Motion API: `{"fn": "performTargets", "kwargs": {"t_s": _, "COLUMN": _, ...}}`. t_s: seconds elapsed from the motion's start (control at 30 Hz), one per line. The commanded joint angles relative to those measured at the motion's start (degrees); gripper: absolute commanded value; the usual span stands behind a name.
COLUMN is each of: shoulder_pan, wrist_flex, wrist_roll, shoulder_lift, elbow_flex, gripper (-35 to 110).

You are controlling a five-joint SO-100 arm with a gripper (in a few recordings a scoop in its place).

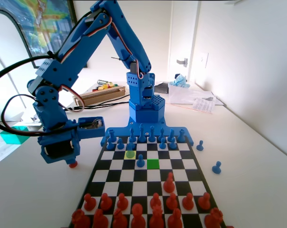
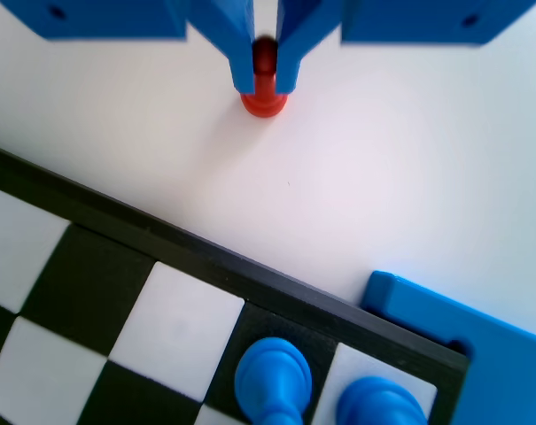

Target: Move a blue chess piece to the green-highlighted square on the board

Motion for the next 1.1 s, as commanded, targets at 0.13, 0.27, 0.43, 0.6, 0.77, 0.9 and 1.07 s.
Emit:
{"fn": "performTargets", "kwargs": {"t_s": 0.13, "shoulder_pan": 1.0, "wrist_flex": -1.2, "wrist_roll": -2.0, "shoulder_lift": 0.3, "elbow_flex": -1.2, "gripper": 1}}
{"fn": "performTargets", "kwargs": {"t_s": 0.27, "shoulder_pan": 0.9, "wrist_flex": -1.3, "wrist_roll": -2.3, "shoulder_lift": 0.5, "elbow_flex": -0.6, "gripper": 9}}
{"fn": "performTargets", "kwargs": {"t_s": 0.43, "shoulder_pan": 0.4, "wrist_flex": -1.2, "wrist_roll": -2.9, "shoulder_lift": 1.6, "elbow_flex": 0.4, "gripper": 17}}
{"fn": "performTargets", "kwargs": {"t_s": 0.6, "shoulder_pan": 0.3, "wrist_flex": 0.0, "wrist_roll": -3.6, "shoulder_lift": 3.1, "elbow_flex": 0.7, "gripper": 20}}
{"fn": "performTargets", "kwargs": {"t_s": 0.77, "shoulder_pan": 0.4, "wrist_flex": 3.2, "wrist_roll": -4.1, "shoulder_lift": 6.9, "elbow_flex": -0.1, "gripper": 20}}
{"fn": "performTargets", "kwargs": {"t_s": 0.9, "shoulder_pan": 0.1, "wrist_flex": 8.3, "wrist_roll": -5.1, "shoulder_lift": 12.8, "elbow_flex": -0.8, "gripper": 20}}
{"fn": "performTargets", "kwargs": {"t_s": 1.07, "shoulder_pan": -1.6, "wrist_flex": 15.3, "wrist_roll": -7.0, "shoulder_lift": 21.3, "elbow_flex": -1.5, "gripper": 22}}
